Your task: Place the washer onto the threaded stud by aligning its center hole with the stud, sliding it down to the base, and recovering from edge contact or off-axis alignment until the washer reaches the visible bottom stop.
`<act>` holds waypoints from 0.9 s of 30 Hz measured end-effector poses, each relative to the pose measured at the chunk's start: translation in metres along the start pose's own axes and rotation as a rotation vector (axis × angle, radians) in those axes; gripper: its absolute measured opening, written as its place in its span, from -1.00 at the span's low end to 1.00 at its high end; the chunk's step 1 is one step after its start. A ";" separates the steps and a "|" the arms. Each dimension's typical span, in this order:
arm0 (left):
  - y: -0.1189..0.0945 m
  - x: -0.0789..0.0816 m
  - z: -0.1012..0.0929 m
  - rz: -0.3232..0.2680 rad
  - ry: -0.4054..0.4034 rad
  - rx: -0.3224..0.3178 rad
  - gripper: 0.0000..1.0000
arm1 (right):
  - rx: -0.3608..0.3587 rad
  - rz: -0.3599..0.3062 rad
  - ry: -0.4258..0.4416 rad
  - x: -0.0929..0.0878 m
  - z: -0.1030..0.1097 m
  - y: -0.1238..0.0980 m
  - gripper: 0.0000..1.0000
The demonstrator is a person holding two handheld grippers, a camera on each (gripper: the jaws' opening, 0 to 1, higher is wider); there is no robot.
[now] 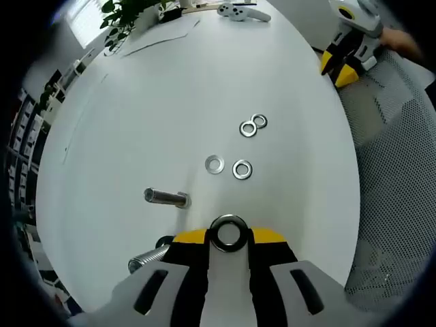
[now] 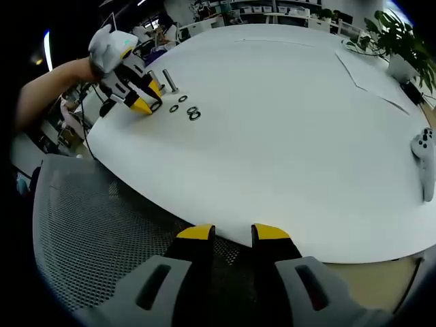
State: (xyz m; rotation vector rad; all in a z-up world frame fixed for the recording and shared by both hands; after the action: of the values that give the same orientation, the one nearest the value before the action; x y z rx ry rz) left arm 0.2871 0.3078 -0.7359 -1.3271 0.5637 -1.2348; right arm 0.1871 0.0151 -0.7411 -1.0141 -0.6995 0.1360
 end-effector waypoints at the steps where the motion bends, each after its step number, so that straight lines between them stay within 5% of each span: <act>1: 0.000 0.000 0.001 -0.007 0.000 0.007 -0.61 | 0.000 0.000 0.000 0.000 0.000 0.000 -0.51; 27: -0.017 0.005 0.012 -0.083 -0.075 0.086 -0.61 | 0.002 0.002 -0.005 0.000 0.000 0.000 -0.51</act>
State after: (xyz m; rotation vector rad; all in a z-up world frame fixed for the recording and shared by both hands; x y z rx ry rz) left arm 0.2933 0.3117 -0.7155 -1.3297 0.4013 -1.2572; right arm 0.1874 0.0149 -0.7412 -1.0129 -0.7031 0.1405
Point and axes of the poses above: the point that each gripper's makers call its tool centre point, and the gripper's own axes: y roughly forward along the fingers, z roughly to its left, x roughly out of its top, the point moved 6 cm from there along -y, roughly backward along the fingers, and after that the axes turned 10 degrees about x, right-handed, at the moved point
